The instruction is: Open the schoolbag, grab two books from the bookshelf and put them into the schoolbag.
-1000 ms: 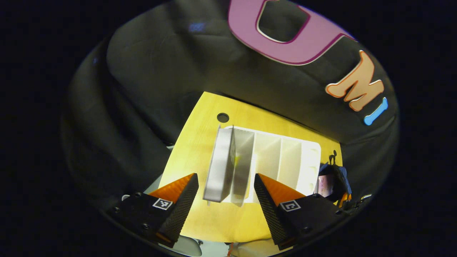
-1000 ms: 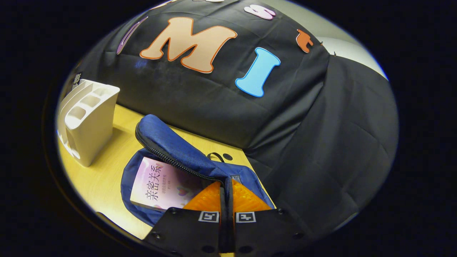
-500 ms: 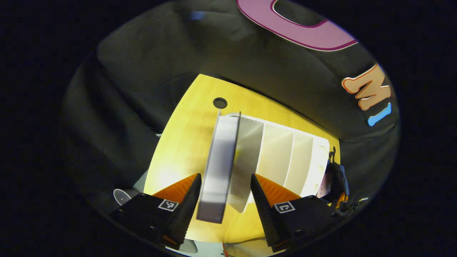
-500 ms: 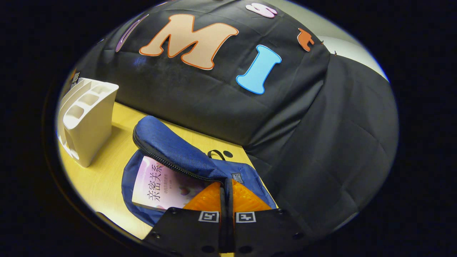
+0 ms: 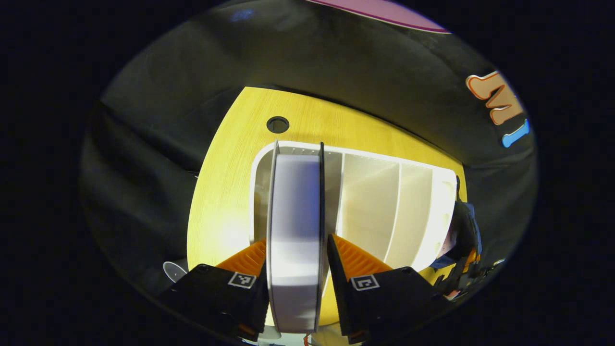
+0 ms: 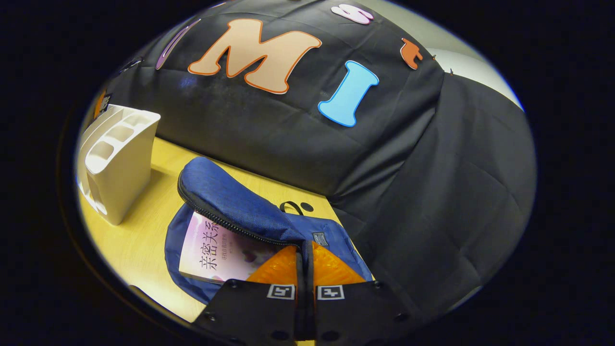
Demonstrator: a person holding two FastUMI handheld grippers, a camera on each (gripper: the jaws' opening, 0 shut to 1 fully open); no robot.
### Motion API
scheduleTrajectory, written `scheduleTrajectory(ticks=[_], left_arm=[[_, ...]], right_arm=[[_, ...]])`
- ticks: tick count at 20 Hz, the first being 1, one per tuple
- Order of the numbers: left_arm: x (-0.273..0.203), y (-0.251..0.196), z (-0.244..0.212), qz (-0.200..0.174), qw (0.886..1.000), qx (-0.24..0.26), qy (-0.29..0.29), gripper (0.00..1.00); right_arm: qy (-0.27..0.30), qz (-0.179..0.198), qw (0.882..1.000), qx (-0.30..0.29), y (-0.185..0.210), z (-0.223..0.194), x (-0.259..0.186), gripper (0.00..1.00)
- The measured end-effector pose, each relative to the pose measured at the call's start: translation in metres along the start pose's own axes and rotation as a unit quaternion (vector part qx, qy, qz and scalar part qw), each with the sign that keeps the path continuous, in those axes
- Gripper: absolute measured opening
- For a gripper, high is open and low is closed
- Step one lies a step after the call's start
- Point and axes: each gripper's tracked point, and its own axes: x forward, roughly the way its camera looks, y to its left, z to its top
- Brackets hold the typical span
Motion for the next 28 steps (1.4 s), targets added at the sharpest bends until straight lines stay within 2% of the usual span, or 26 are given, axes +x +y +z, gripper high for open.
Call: scheduleTrajectory(ticks=[2, 3, 5, 8, 9, 17, 19, 25, 28], left_arm=[[0.01, 0.003, 0.0, 0.004, 1.0, 0.002, 0.009, 0.55], [0.015, 0.005, -0.001, 0.004, 1.0, 0.002, 0.013, 0.55], [0.021, 0.007, -0.004, 0.009, 1.0, 0.003, 0.025, 0.41], [0.022, 0.012, -0.006, 0.017, 0.999, 0.023, 0.03, 0.41], [0.022, 0.011, -0.007, 0.018, 0.999, 0.024, 0.03, 0.41], [0.019, 0.01, -0.007, 0.032, 0.999, 0.003, 0.026, 0.41], [0.015, 0.008, -0.008, 0.033, 0.999, 0.004, 0.024, 0.41], [-0.016, 0.01, -0.018, 0.054, 0.998, -0.005, 0.035, 0.4], [-0.038, 0.009, -0.026, 0.058, 0.997, -0.028, 0.041, 0.4]], right_arm=[[0.0, 0.0, 1.0, -0.003, 0.002, 0.0, 0.001, 0.01], [0.0, 0.0, 1.0, -0.005, 0.004, -0.001, 0.001, 0.03], [0.0, 0.0, 1.0, -0.009, 0.006, -0.001, 0.001, 0.01], [0.002, 0.0, 1.0, -0.011, 0.006, 0.0, 0.0, 0.05], [0.002, 0.001, 1.0, -0.011, 0.007, -0.001, -0.002, 0.03], [0.002, 0.003, 1.0, -0.017, 0.005, -0.002, -0.006, 0.01], [0.001, 0.004, 1.0, -0.016, 0.005, -0.001, -0.007, 0.03], [-0.007, 0.009, 1.0, -0.019, 0.005, -0.002, -0.008, 0.01], [-0.011, 0.016, 1.0, -0.02, 0.0, -0.002, -0.009, 0.05]])
